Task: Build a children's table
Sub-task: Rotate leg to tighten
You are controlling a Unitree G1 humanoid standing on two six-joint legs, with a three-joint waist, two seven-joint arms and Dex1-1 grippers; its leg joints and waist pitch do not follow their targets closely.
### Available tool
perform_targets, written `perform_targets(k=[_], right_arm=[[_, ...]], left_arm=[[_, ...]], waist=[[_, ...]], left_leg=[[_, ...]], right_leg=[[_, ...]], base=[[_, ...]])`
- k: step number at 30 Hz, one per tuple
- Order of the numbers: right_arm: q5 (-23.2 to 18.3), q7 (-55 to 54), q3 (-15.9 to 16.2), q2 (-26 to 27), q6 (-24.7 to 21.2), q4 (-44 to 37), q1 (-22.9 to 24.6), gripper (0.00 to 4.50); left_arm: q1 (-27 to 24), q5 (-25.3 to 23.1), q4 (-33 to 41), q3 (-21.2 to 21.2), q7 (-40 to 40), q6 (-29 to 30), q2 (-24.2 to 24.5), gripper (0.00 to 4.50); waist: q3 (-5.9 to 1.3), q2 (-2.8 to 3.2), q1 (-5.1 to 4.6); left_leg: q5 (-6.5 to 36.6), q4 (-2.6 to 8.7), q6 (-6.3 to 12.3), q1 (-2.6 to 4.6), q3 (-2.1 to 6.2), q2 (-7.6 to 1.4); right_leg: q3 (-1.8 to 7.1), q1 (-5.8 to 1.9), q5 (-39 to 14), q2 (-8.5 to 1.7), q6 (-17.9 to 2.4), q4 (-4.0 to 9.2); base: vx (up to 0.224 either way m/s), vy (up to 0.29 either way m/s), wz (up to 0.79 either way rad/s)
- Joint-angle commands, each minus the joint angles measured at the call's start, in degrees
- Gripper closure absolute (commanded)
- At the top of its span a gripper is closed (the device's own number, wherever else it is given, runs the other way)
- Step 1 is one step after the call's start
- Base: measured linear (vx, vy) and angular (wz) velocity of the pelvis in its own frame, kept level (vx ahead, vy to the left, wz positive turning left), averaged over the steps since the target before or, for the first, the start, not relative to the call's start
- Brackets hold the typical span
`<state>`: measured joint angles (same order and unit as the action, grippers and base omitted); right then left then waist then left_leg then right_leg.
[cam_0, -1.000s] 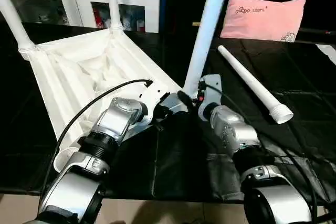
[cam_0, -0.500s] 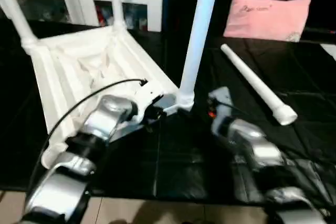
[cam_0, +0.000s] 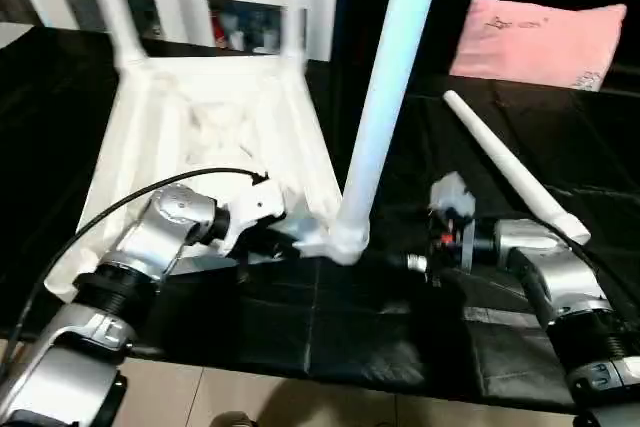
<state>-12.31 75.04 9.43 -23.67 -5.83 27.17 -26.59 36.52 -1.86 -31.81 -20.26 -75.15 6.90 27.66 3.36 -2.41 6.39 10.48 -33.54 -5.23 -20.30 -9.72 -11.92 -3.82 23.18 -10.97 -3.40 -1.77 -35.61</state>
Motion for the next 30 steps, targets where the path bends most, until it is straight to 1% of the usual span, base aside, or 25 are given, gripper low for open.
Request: perform_targets(k=[1,2,3,5,7,8,9,10,11,12,14,15,17,18,19,20,21,22,23,24,27,28,30], right_arm=[[0.80,1.03,0.33,-0.74,0.66,-0.37,-0.72,0.01],[0.80,1.03,0.33,-0.74,0.66,-0.37,-0.72,0.01],[0.80,1.03,0.33,-0.74,0.66,-0.37,-0.72,0.01],[0.80,1.03,0.33,-0.74,0.66,-0.37,-0.72,0.01],[1.38,1.16,0.83,-0.66,1.27,0.14,-1.06,0.01],[2.52,1.45,2.00,0.29,2.42,2.08,-2.40,0.01],[3.30,1.58,2.77,1.08,3.21,3.52,-3.39,0.17],[3.78,1.71,3.28,1.59,3.67,4.47,-4.05,0.28],[3.83,1.81,3.37,1.66,3.74,4.64,-4.17,0.35],[3.92,2.29,3.69,1.78,4.10,5.37,-4.62,0.38],[3.89,2.51,3.80,1.75,4.30,5.70,-4.79,0.61],[4.21,2.74,3.94,1.85,5.21,7.01,-5.30,0.61],[4.38,2.72,3.99,1.92,5.67,7.58,-5.52,0.61],[4.41,2.76,4.01,1.98,5.90,7.94,-5.66,0.81],[4.41,2.82,4.03,2.05,6.13,8.34,-5.82,0.81],[4.35,2.97,4.01,2.13,6.16,8.64,-5.92,0.98],[4.34,3.23,3.96,2.26,6.25,9.13,-6.10,1.02],[4.34,3.31,3.97,2.29,6.30,9.22,-6.11,1.02],[4.34,3.41,3.97,2.31,6.35,9.33,-6.13,1.11],[4.31,3.67,4.09,2.30,6.53,9.50,-6.10,1.35],[3.94,4.66,4.48,2.27,6.43,9.78,-5.96,1.45],[3.94,4.66,4.48,2.27,6.43,9.78,-5.96,1.56],[3.95,5.12,4.43,2.40,6.56,10.28,-6.04,1.70]], left_arm=[[-0.21,-0.11,1.83,-2.51,-2.47,-1.28,-0.74,4.50],[-0.21,-0.11,1.83,-2.51,-2.47,-1.28,-0.74,4.50],[-0.21,-0.11,1.83,-2.51,-2.47,-1.28,-0.74,4.50],[-0.21,-0.11,1.83,-2.51,-2.47,-1.28,-0.74,4.50],[-0.21,-0.18,1.93,-2.71,-3.04,-1.61,-0.63,4.50],[-0.39,-0.34,2.88,-3.66,-4.45,-2.24,-0.46,4.50],[-0.56,-0.41,3.71,-4.40,-5.45,-2.58,-0.32,4.50],[-0.68,-0.46,4.28,-4.89,-6.08,-2.83,-0.23,4.50],[-0.71,-0.45,4.36,-4.98,-6.22,-2.93,-0.20,4.50],[-0.84,-0.35,4.57,-5.17,-6.86,-3.45,-0.05,4.50],[-0.88,-0.30,4.54,-5.16,-7.14,-3.72,0.00,4.50],[-0.95,-0.31,4.34,-5.08,-7.73,-4.36,0.04,4.50],[-0.95,-0.27,4.29,-5.10,-7.84,-4.50,0.09,4.50],[-0.97,-0.24,4.29,-5.12,-7.87,-4.51,0.09,4.50],[-1.01,-0.21,4.37,-5.14,-7.87,-4.44,0.12,4.50],[-1.04,-0.19,4.42,-5.14,-7.88,-4.40,0.16,4.50],[-1.07,-0.12,4.51,-5.17,-7.89,-4.33,0.26,4.50],[-1.07,-0.10,4.52,-5.16,-7.89,-4.31,0.28,4.50],[-1.07,-0.08,4.52,-5.16,-7.88,-4.29,0.31,4.50],[-1.04,-0.11,4.44,-5.13,-7.93,-4.36,0.34,4.50],[-0.93,-0.42,3.81,-4.96,-7.92,-4.71,0.40,4.50],[-0.93,-0.42,3.81,-4.96,-7.92,-4.71,0.40,4.50],[-0.94,-0.43,3.76,-4.93,-7.90,-4.68,0.49,4.50]], waist=[[-3.78,0.23,-0.26],[-3.76,0.24,-0.13],[-3.79,0.20,-0.05],[-3.84,0.17,-0.06],[-3.87,0.11,-0.05],[-3.88,0.12,-0.05],[-3.93,-0.15,-0.15],[-3.91,-0.05,-0.31],[-3.86,-0.01,-0.27],[-3.88,0.06,-0.19],[-3.95,0.15,0.10],[-4.02,0.20,0.43],[-3.98,0.21,0.60],[-3.99,0.12,0.69],[-3.98,0.08,0.71],[-3.95,0.05,0.72],[-3.90,0.02,0.75],[-3.90,-0.05,0.75],[-3.85,-0.01,0.75],[-3.90,-0.04,0.75],[-4.03,0.06,0.76],[-4.03,0.06,0.74],[-3.97,0.04,0.78]], left_leg=[[8.94,3.55,2.87,0.33,-0.14,-1.57],[9.08,3.56,2.76,0.40,-0.16,-1.57],[9.12,3.60,2.46,0.31,-0.11,-1.55],[8.97,3.62,2.30,0.32,-0.06,-1.55],[8.70,3.56,2.38,0.26,-0.07,-1.49],[8.57,3.56,2.42,0.23,-0.08,-1.47],[8.37,3.57,2.32,0.15,-0.03,-1.48],[8.30,3.57,2.17,0.12,-0.04,-1.52],[8.25,3.57,2.21,0.21,-0.09,-1.56],[8.38,3.52,2.34,0.38,-0.16,-1.64],[7.85,3.48,2.52,0.54,-0.23,-1.72],[7.26,3.46,2.68,0.50,-0.22,-1.79],[7.49,3.48,2.43,0.41,-0.22,-1.75],[8.00,3.45,2.32,0.38,-0.24,-1.69],[8.11,3.49,2.22,0.35,-0.20,-1.72],[8.30,3.48,2.20,0.33,-0.22,-1.67],[8.60,3.51,2.08,0.22,-0.19,-1.63],[8.89,3.50,1.97,0.27,-0.17,-1.62],[9.06,3.50,1.92,0.27,-0.17,-1.59],[8.94,3.51,1.82,0.29,-0.16,-1.58],[8.04,3.45,2.04,0.32,-0.15,-1.66],[7.90,3.44,2.13,0.30,-0.15,-1.65],[8.31,3.43,2.20,0.31,-0.19,-1.60]], right_leg=[[2.92,-3.23,-9.33,-4.44,-11.87,4.21],[2.92,-3.16,-9.62,-4.44,-11.80,4.25],[2.91,-3.26,-9.86,-4.43,-11.62,4.21],[2.87,-3.28,-9.68,-4.41,-11.42,4.15],[2.87,-3.32,-9.30,-4.43,-11.42,4.11],[2.88,-3.35,-9.20,-4.43,-11.38,4.11],[2.80,-3.30,-10.10,-4.62,-11.48,4.05],[2.83,-3.31,-10.21,-4.63,-11.65,4.02],[2.85,-3.20,-10.02,-4.51,-11.58,4.09],[2.90,-3.08,-9.36,-4.50,-11.98,4.00],[2.90,-3.00,-7.89,-4.39,-12.28,3.84],[2.86,-3.08,-5.91,-4.41,-12.74,3.54],[2.83,-3.15,-5.68,-4.43,-12.89,3.54],[2.83,-3.22,-6.13,-4.43,-12.75,3.56],[2.83,-3.26,-6.41,-4.50,-12.62,3.53],[2.85,-3.27,-6.81,-4.48,-12.50,3.60],[2.86,-3.34,-8.16,-4.54,-11.93,3.73],[2.88,-3.30,-9.26,-4.59,-11.50,3.84],[2.90,-3.28,-9.83,-4.59,-11.37,3.91],[2.89,-3.29,-10.34,-4.55,-11.16,3.94],[2.87,-3.25,-8.24,-4.41,-11.56,3.68],[2.85,-3.24,-7.76,-4.38,-11.71,3.62],[2.82,-3.25,-8.17,-4.39,-11.83,3.71]], base=[[0.000,0.000,0.00],[0.000,0.000,0.00],[0.000,0.000,0.00],[0.000,0.000,0.00],[0.000,0.000,0.00],[0.000,0.000,0.00],[0.000,0.000,0.00],[0.000,0.000,0.00],[0.000,0.000,0.00],[0.000,0.000,0.00],[0.000,0.000,0.00],[0.000,0.000,0.00],[0.000,0.000,0.00],[0.000,0.000,0.00],[0.000,0.000,0.00],[0.000,0.000,0.00],[0.000,0.000,0.00],[0.000,0.000,0.00],[0.000,0.000,0.00],[0.000,0.000,0.00],[0.000,0.000,0.00],[0.000,0.000,0.00],[0.000,0.000,0.00]])
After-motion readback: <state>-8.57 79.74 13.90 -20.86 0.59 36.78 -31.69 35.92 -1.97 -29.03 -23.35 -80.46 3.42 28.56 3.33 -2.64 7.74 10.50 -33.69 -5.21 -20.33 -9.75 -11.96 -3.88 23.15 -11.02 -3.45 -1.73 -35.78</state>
